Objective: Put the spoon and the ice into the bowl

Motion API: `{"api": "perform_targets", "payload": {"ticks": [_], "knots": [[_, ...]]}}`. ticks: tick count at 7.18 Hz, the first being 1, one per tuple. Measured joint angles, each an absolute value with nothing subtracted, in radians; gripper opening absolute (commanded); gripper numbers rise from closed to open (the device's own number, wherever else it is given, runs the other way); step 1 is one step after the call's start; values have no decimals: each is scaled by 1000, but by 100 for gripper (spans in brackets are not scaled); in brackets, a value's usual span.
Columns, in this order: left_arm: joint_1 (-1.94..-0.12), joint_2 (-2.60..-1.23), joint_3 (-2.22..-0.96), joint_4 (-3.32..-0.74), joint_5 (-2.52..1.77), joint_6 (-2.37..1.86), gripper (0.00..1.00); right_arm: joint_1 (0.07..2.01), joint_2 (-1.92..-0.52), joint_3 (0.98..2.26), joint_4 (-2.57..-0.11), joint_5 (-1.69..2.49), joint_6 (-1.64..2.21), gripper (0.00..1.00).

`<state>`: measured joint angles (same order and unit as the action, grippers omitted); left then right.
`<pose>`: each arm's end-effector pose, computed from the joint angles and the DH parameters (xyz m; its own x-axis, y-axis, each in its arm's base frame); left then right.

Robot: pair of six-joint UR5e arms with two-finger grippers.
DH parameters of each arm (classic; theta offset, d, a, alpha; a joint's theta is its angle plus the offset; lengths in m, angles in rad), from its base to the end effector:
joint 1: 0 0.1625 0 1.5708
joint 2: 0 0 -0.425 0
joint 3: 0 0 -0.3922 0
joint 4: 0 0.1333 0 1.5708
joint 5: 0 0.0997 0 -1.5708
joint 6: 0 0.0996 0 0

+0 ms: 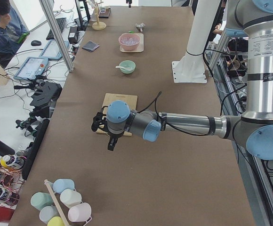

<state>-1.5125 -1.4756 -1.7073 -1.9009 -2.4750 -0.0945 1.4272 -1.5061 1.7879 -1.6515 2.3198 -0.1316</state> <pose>-0.0277 -0.4691 0.5906 0.6031 0.2316 -0.7633 0.0026 0.9564 0.2922 -0.0091 -0.5205 0.5291 0.6809 -0.3646 0.6352 0.2316 0.9300 0.2856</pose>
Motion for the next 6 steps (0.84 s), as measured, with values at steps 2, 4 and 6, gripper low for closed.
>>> {"api": "perform_targets", "payload": {"ticks": [2,4,6], "knots": [[-1512,-1458,-1714,-1906,-2467,-95,98,1466,-1555,1771,-1650,2320,-181,100],[-1516,-1453,-1703,-1890,-2462,-95,98,1493,-1589,1775,-1649,2322,-197,100],[-1522,-1444,-1705,-1869,-2435,-94,98,1506,-1609,1777,-1648,2321,-205,100]]}}
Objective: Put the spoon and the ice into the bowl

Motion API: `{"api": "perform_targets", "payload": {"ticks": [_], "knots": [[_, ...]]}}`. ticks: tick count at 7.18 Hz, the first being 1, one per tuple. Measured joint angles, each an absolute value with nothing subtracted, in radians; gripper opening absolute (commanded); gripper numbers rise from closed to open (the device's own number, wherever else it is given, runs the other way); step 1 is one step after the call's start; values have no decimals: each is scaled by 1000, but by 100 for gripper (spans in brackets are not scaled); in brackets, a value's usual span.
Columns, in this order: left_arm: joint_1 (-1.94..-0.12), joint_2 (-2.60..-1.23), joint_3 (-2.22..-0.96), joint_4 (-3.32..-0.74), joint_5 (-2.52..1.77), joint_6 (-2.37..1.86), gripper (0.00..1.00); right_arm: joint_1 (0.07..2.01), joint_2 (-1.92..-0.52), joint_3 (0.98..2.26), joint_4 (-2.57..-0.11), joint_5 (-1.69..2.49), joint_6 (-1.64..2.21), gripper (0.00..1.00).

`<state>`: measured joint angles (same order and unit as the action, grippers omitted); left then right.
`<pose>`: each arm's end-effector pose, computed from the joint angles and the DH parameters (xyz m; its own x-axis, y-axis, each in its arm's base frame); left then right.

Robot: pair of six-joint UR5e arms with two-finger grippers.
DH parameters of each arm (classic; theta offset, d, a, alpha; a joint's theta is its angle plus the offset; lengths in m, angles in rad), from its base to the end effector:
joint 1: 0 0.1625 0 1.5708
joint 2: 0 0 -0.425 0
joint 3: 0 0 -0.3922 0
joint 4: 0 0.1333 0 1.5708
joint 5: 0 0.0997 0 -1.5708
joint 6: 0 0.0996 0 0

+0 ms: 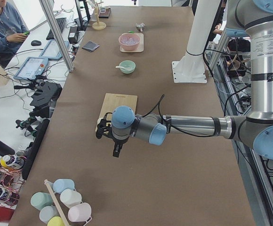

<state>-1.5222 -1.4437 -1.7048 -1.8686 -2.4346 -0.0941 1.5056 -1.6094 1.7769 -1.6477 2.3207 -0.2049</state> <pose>-0.0355 -0.4551 0.6132 0.6392 0.1687 -0.7503 0.0138 0.9730 0.2305 0.0343 -0.4794 0.5854 0.6978 -0.3091 0.6462 0.2113 0.9508 0.2267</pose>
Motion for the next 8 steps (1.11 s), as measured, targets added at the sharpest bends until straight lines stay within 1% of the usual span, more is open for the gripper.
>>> {"api": "perform_targets", "payload": {"ticks": [4,8], "knots": [[-1522,-1452,-1724,-1765,-2391,-94,98,1509,-1637,1761,-1648,2316,-206,100],[-1528,-1446,-1724,-1756,-2390,-94,98,1508,-1633,1713,-1646,2313,-204,100]]}}
